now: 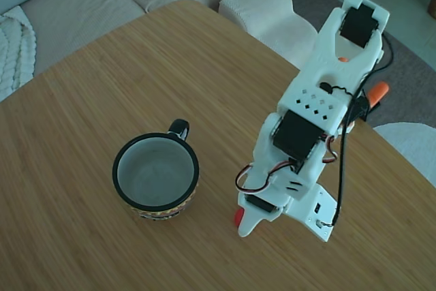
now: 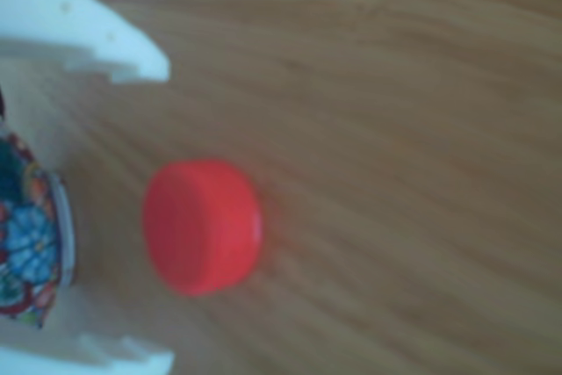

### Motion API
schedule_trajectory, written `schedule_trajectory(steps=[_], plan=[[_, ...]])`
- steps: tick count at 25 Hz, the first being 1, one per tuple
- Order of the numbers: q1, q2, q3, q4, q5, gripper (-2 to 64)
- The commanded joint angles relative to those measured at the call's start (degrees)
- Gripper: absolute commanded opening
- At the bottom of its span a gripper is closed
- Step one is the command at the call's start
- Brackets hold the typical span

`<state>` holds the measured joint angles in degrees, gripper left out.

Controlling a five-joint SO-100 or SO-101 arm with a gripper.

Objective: Grasp a red cap and put it in the cup.

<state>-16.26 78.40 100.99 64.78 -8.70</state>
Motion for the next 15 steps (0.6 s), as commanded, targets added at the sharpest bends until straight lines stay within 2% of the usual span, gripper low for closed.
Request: schedule_trajectory(steps=[1, 15], plan=[[-0.2, -1.0, -1.4, 0.0, -0.4, 37.4], [-2.6, -2.2, -2.0, -0.6, 0.3, 37.4]])
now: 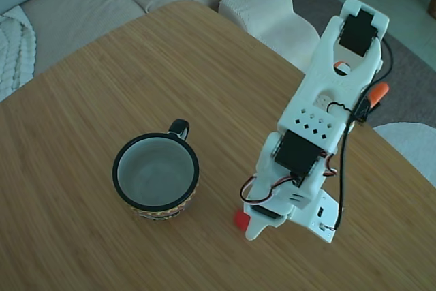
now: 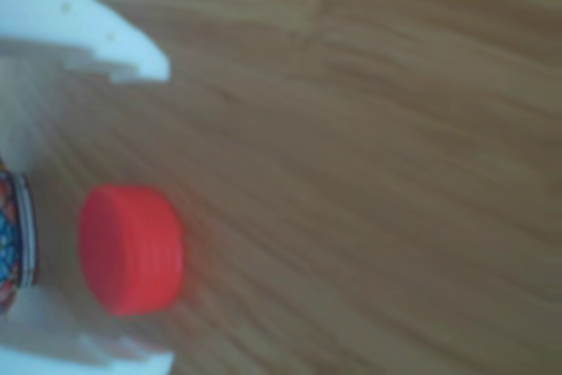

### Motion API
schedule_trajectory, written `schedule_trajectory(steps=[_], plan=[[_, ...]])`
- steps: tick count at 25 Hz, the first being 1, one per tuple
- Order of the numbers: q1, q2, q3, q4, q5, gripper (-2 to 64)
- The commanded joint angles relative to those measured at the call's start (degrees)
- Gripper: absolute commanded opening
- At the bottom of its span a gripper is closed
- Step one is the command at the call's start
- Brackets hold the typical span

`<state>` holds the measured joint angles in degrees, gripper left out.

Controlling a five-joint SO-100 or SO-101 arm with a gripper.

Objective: Grasp a red cap and put it in the cup.

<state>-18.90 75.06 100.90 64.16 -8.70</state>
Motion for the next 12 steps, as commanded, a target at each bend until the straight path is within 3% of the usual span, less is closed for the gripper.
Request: schedule_trajectory(steps=[1, 12], plan=[[0.3, 1.1, -1.8, 0.0, 0.4, 37.4], [0.2, 1.2, -1.6, 0.9, 0.4, 37.3]])
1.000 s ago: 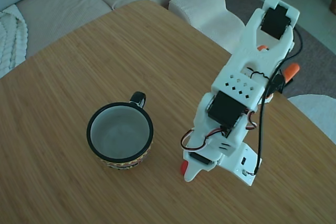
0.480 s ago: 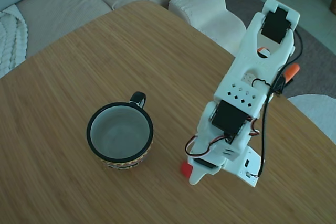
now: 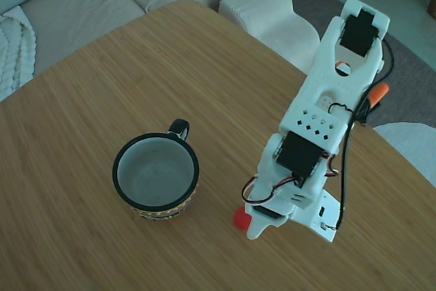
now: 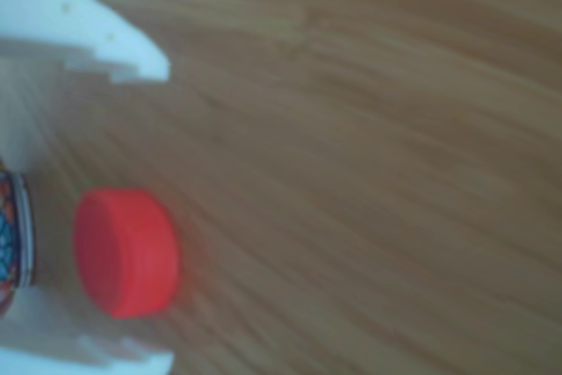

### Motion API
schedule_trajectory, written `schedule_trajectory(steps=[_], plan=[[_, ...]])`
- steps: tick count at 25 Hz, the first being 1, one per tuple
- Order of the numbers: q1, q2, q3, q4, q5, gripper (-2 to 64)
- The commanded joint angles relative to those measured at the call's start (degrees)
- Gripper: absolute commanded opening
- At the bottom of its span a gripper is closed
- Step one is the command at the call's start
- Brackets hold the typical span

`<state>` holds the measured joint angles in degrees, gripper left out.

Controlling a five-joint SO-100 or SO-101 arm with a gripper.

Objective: Grasp a red cap and put it in the cup.

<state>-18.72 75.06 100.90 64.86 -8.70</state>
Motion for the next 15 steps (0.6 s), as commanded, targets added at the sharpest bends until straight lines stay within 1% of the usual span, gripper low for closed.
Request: schedule_trajectory(steps=[1, 12, 15], plan=[[0.3, 1.2, -1.8, 0.3, 0.4, 37.3], [0.4, 1.3, -4.0, 0.2, 0.4, 37.3], [2.1, 1.3, -4.7, 0.2, 0.1, 37.3]])
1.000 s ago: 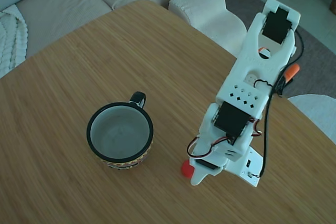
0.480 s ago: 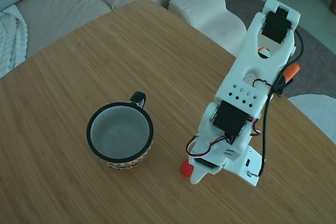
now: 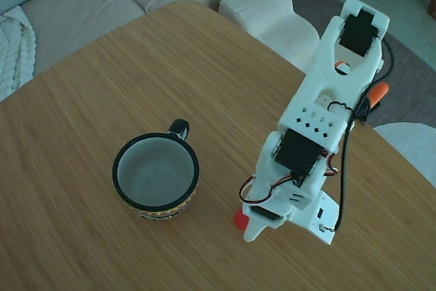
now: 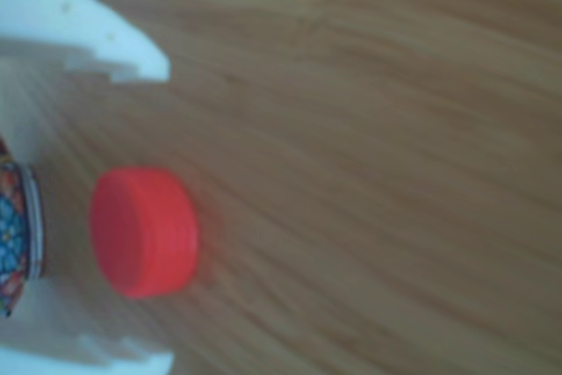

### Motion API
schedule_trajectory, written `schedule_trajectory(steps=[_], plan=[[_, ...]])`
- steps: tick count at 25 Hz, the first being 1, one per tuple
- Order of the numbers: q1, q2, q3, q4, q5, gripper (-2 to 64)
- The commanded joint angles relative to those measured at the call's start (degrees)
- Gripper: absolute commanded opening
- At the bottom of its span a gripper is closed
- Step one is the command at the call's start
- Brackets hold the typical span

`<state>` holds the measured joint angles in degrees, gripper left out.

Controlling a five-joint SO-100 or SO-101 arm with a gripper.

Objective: Grasp a red cap and put it in the cup.

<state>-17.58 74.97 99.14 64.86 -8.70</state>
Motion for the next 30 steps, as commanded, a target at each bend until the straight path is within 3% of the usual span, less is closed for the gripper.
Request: schedule_trajectory(steps=[1, 30], plan=[[1.8, 1.4, -3.2, 0.2, 0.0, 37.3], [4.0, 0.5, -4.2, 0.2, -0.4, 37.3]])
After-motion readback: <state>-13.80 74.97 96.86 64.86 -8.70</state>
